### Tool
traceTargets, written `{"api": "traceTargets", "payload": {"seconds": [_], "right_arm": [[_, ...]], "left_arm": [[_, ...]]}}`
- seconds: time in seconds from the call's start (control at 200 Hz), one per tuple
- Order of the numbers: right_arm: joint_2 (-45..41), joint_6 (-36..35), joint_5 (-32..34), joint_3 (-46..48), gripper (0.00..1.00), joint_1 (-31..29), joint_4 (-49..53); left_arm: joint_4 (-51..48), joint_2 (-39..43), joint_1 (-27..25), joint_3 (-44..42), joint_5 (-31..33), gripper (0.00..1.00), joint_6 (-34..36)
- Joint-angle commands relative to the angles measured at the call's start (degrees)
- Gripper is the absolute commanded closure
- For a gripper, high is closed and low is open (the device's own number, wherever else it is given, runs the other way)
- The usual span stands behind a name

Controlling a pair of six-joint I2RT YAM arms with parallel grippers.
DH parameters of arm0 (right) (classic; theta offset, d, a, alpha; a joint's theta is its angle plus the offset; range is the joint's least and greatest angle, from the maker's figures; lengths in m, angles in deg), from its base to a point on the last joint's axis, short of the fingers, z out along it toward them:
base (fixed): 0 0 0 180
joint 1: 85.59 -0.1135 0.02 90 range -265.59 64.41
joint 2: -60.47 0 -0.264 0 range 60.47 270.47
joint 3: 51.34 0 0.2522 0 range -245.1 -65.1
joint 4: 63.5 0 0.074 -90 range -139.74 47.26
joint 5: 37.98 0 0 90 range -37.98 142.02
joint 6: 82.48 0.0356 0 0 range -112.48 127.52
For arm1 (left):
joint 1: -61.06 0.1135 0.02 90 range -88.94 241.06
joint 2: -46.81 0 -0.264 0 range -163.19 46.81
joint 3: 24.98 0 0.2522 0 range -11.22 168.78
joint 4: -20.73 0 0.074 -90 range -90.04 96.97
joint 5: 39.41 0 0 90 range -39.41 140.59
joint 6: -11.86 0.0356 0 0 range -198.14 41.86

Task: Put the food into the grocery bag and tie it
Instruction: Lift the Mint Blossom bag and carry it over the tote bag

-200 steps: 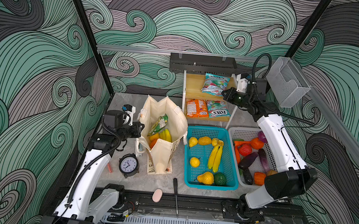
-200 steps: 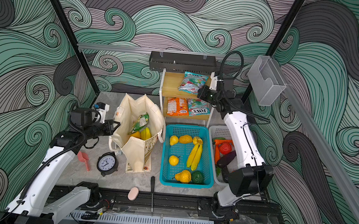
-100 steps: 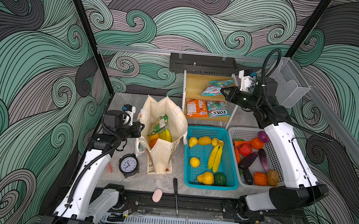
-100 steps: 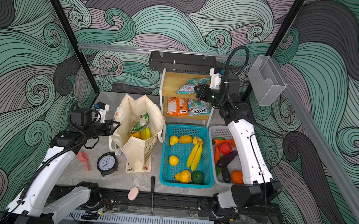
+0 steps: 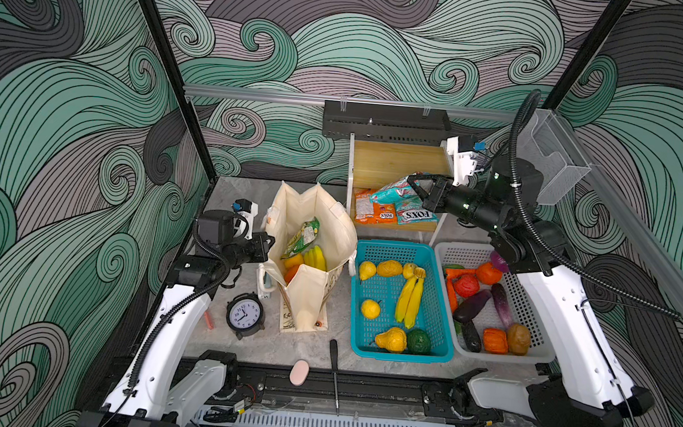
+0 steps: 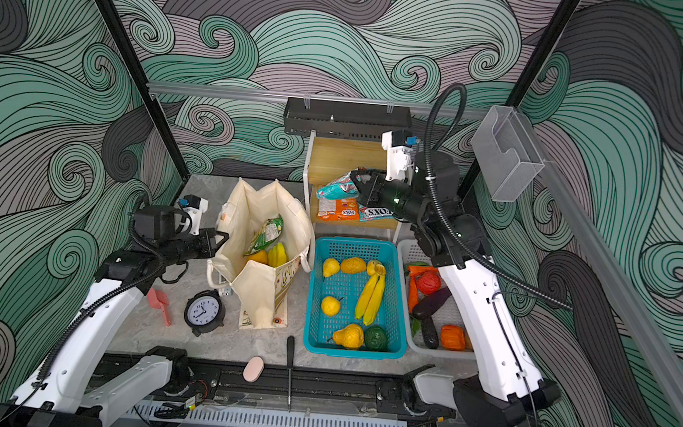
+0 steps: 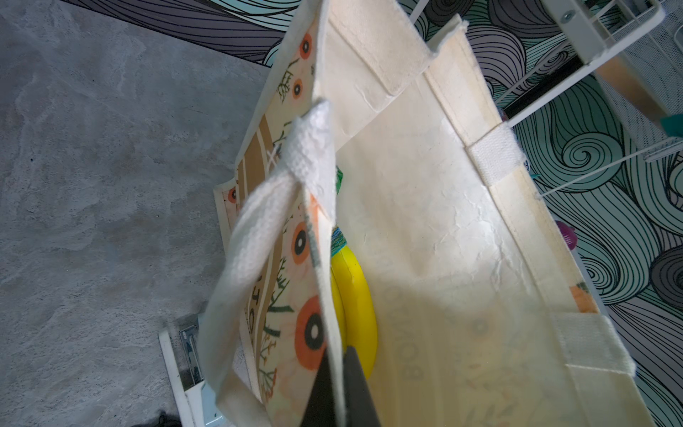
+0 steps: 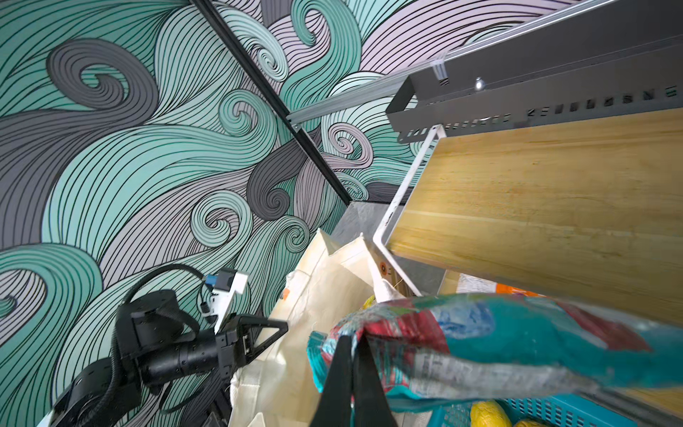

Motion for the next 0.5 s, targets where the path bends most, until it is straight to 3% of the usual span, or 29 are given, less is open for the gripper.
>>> {"api": "traceTargets", "payload": {"seconds": [0.0,0.495], "right_arm": [[-0.91,-1.73,2.20,-1.08,1.00,-3.82,-1.04],[8.79,-4.25,6.06,-5.31,1.00,-19.97,-0.38]], "left_arm": [[-0.67,0.74,0.17,0.31,0.05,1.00,0.56],[-0.67,1.10,0.17,0.35,0.05,1.00,0.57]]}}
